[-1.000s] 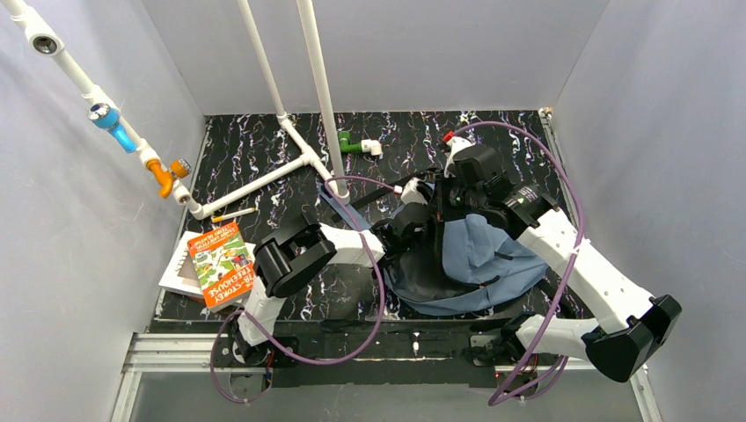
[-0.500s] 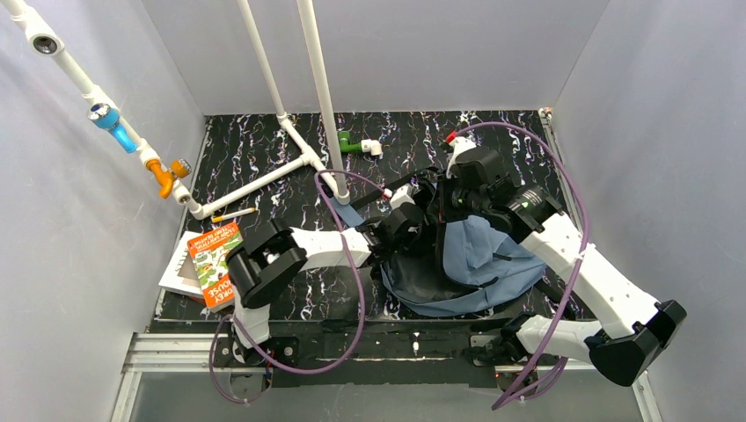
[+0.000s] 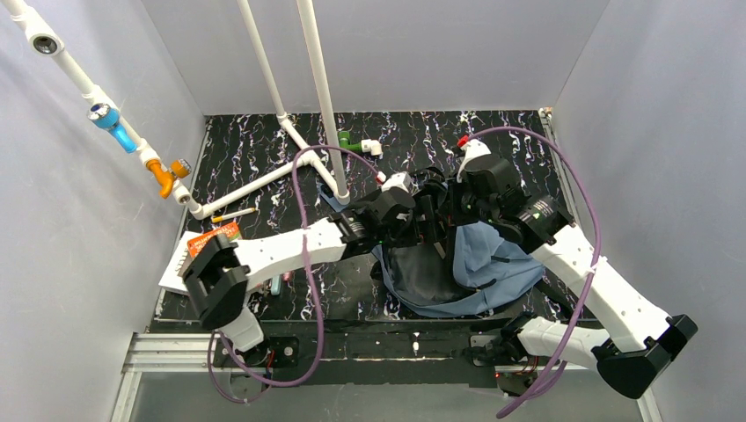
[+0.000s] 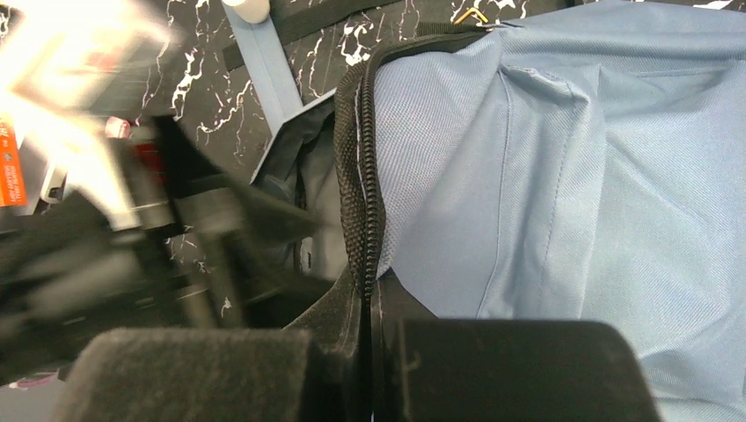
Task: Pack the student bag
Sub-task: Place the book in the student bag.
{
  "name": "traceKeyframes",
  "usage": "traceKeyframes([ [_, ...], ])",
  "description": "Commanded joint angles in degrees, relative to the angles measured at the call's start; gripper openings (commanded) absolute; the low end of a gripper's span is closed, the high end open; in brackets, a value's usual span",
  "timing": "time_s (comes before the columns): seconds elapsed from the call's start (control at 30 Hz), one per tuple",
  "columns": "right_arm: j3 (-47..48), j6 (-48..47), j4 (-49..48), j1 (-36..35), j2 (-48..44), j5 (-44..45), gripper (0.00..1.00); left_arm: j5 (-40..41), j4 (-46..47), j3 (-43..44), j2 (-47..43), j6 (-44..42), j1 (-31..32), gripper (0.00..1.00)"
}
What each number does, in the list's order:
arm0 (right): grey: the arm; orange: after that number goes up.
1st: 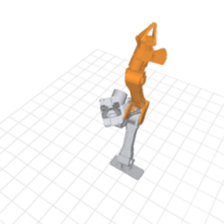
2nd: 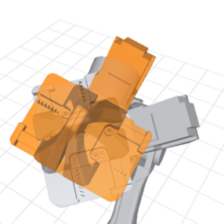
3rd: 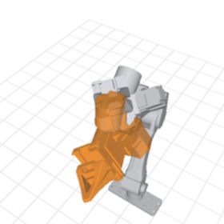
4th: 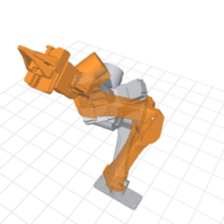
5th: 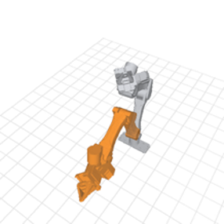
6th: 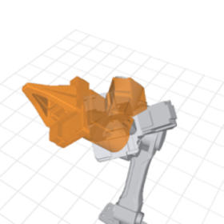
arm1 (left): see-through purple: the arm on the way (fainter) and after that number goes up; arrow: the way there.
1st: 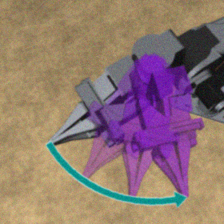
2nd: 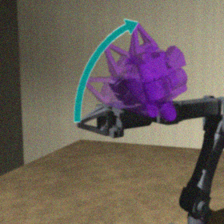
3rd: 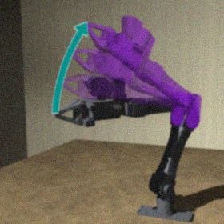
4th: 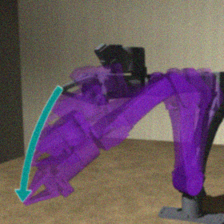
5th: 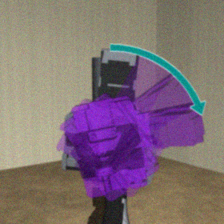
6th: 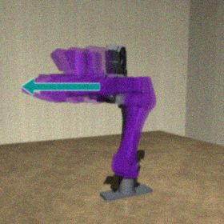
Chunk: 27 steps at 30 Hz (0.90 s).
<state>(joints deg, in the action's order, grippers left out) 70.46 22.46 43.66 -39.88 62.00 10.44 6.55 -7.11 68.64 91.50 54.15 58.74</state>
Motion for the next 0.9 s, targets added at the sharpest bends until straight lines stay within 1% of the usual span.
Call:
traceKeyframes([
  [0.0, -1.6, 0.3, -4.2, -0.2, -2.0, 1.4, 0.01, -0.2, -6.9, -3.1, -12.4, -7.6, 0.3, 0.98],
  [0.07, -3.1, 0.7, -4.6, -0.2, -2.0, -0.1, 0.12, -1.6, -7.0, -5.2, -18.4, -10.9, 0.3, 0.98],
  [0.13, -6.7, 1.4, -7.2, -0.2, -2.7, -2.5, 0.14, -0.8, -7.1, -7.7, -25.1, -13.6, 0.3, 0.98],
  [0.17, -8.6, 1.9, -9.1, -0.2, -3.0, -3.8, 0.18, 0.2, -7.5, -8.6, -28.8, -15.0, 0.2, 0.98],
  [0.2, -9.9, 2.6, -10.5, -0.2, -2.7, -5.5, 0.25, 1.8, -8.7, -8.9, -32.1, -16.4, 0.2, 0.98],
  [0.27, -11.4, 3.5, -13.3, -0.2, -0.8, -12.0, 0.42, 5.5, -13.0, -7.8, -38.1, -20.5, 0.0, 0.98],
  [0.3, -12.1, 3.5, -15.9, -0.4, 0.8, -16.4, 0.46, 7.8, -15.1, -7.0, -40.8, -22.6, 0.0, 0.98],
  [0.33, -12.6, 3.5, -17.1, -1.6, 2.5, -18.1, 0.48, 9.8, -16.8, -6.5, -43.8, -24.9, 0.0, 0.98],
  [0.37, -12.3, 3.3, -17.1, -4.4, 4.5, -15.7, 0.51, 13.2, -18.2, -6.0, -47.2, -26.9, -0.1, 0.98],
  [0.4, -11.0, 2.9, -16.3, -10.2, 6.5, -10.0, 0.56, 15.9, -19.1, -5.8, -49.6, -28.4, -0.1, 0.98],
  [0.47, -6.4, 2.4, -13.5, -17.0, 10.8, 0.0, 0.67, 19.9, -20.4, -5.3, -54.3, -31.2, -0.1, 0.98],
  [0.53, -2.2, 3.4, -12.6, -19.9, 14.5, 5.4, 0.75, 22.2, -22.4, -4.0, -58.4, -32.6, -0.1, 0.98],
  [0.6, 0.6, 4.4, -13.3, -22.3, 15.9, 11.8, 0.81, 23.2, -23.7, -3.4, -62.0, -33.4, -0.1, 0.98],
  [0.67, 2.7, 4.9, -15.0, -25.3, 17.4, 17.4, 0.91, 23.8, -24.8, -2.8, -65.1, -34.5, -0.1, 0.98],
  [0.7, 3.4, 5.3, -16.4, -26.2, 18.5, 18.5, 0.96, 24.0, -25.7, -2.3, -66.3, -35.0, -0.1, 0.98],
  [0.73, 4.1, 5.5, -18.2, -26.9, 20.1, 18.1, 0.98, 24.3, -26.7, -1.8, -67.3, -35.3, -0.1, 0.98],
  [0.8, 6.8, 6.6, -20.5, -28.4, 24.6, 15.9, 0.98, 25.5, -28.3, -1.0, -69.0, -36.3, -0.1, 0.98],
  [0.87, 9.4, 9.7, -24.2, -30.4, 29.1, 14.1, 0.98, 27.0, -29.8, -0.2, -70.4, -36.5, -0.1, 0.98],
])
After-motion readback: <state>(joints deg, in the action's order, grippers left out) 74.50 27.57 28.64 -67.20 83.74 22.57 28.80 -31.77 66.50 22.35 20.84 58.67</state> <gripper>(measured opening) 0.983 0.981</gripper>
